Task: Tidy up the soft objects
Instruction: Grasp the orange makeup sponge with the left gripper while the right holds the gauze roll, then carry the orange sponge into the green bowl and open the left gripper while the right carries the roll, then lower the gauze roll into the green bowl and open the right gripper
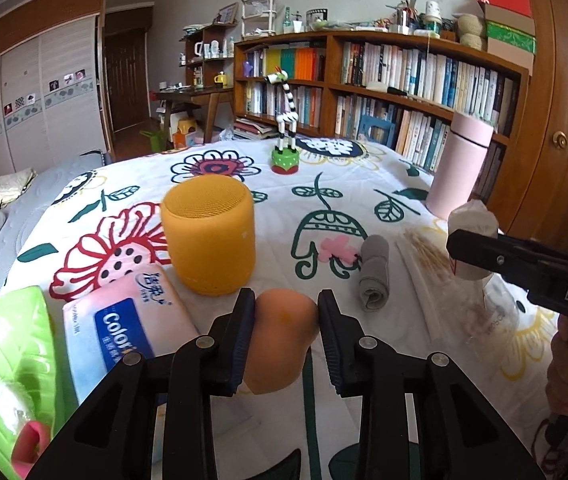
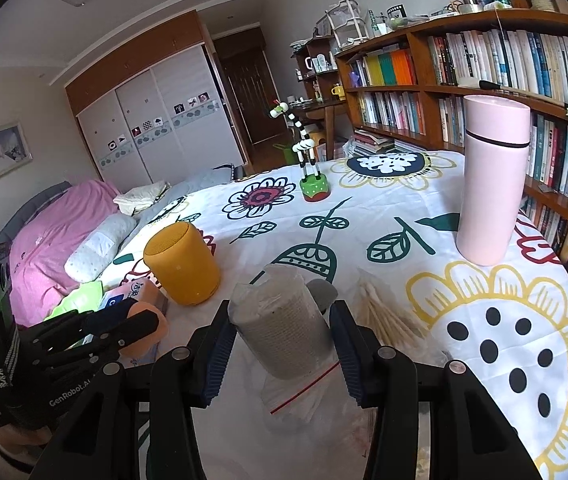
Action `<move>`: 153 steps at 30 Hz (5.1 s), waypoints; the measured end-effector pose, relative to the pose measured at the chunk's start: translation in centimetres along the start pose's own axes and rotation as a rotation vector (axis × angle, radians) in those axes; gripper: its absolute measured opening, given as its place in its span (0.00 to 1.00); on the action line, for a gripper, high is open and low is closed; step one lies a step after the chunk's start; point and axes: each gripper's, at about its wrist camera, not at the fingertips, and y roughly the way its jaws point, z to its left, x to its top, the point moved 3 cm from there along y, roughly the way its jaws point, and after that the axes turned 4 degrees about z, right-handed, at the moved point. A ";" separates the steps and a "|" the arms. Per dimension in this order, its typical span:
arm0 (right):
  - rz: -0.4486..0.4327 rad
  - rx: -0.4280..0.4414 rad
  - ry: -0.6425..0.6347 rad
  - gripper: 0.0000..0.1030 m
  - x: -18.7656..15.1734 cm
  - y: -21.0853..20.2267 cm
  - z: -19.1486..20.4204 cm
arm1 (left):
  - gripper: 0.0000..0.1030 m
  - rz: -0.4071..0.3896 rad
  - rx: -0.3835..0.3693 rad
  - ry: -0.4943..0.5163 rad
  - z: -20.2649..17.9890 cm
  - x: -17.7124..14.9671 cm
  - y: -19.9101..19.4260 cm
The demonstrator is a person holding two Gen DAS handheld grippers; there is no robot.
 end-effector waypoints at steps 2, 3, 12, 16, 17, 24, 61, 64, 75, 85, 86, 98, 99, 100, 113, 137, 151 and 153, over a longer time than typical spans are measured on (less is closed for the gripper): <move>-0.003 0.004 -0.002 0.49 0.0 -0.2 0.3 | 0.32 -0.013 0.006 -0.015 0.5 0.0 -0.5; -0.005 0.006 -0.004 0.49 0.0 -0.3 0.4 | 0.32 -0.018 0.011 -0.021 0.7 0.1 -0.8; -0.025 0.033 -0.017 0.49 0.2 -1.2 1.9 | 0.32 -0.064 0.052 -0.069 2.6 0.2 -2.9; -0.029 0.049 -0.026 0.49 0.1 -1.5 2.7 | 0.32 -0.090 0.075 -0.086 3.6 0.4 -4.2; -0.028 0.054 -0.029 0.49 0.1 -1.5 2.9 | 0.32 -0.096 0.080 -0.091 3.9 0.5 -4.5; -0.019 0.095 -0.049 0.49 -0.2 -1.4 4.8 | 0.32 -0.138 0.131 -0.123 6.3 0.7 -7.0; 0.039 0.311 -0.260 0.49 -1.8 -0.6 19.3 | 0.33 -0.123 0.319 -0.310 17.6 -8.3 -14.9; 0.050 0.320 -0.277 0.49 -1.9 -0.1 20.2 | 0.33 -0.119 0.317 -0.319 17.9 -8.6 -14.9; 0.108 0.361 -0.314 0.49 -2.8 2.0 22.9 | 0.73 -0.151 0.343 -0.384 19.4 -9.5 -15.6; 0.160 0.397 -0.368 0.49 -4.2 3.3 25.9 | 0.78 -0.194 0.386 -0.437 20.9 -10.2 -16.7; 0.165 0.402 -0.375 0.49 -4.4 3.5 26.3 | 0.78 -0.199 0.393 -0.440 21.1 -10.2 -16.9; 0.219 0.454 -0.432 0.54 -6.2 5.5 29.6 | 0.78 -0.257 0.478 -0.496 22.9 -11.1 -18.7; 0.218 0.462 -0.434 0.58 -6.3 5.5 29.7 | 0.78 -0.260 0.478 -0.501 23.1 -11.2 -18.8; 0.217 0.468 -0.435 0.61 -6.2 5.5 29.7 | 0.78 -0.262 0.479 -0.508 23.2 -11.3 -18.9; 0.216 0.473 -0.413 0.62 -6.3 4.9 28.8 | 0.79 -0.254 0.468 -0.503 23.0 -11.4 -18.6; 0.230 0.460 -0.385 0.67 -6.5 5.1 27.2 | 0.79 -0.231 0.450 -0.487 21.6 -11.5 -17.1; 0.200 0.383 -0.315 0.67 -5.6 4.7 23.6 | 0.79 -0.197 0.415 -0.422 19.7 -10.1 -16.0; 0.195 0.374 -0.302 0.67 -5.5 4.5 23.1 | 0.79 -0.195 0.410 -0.414 19.4 -9.9 -15.8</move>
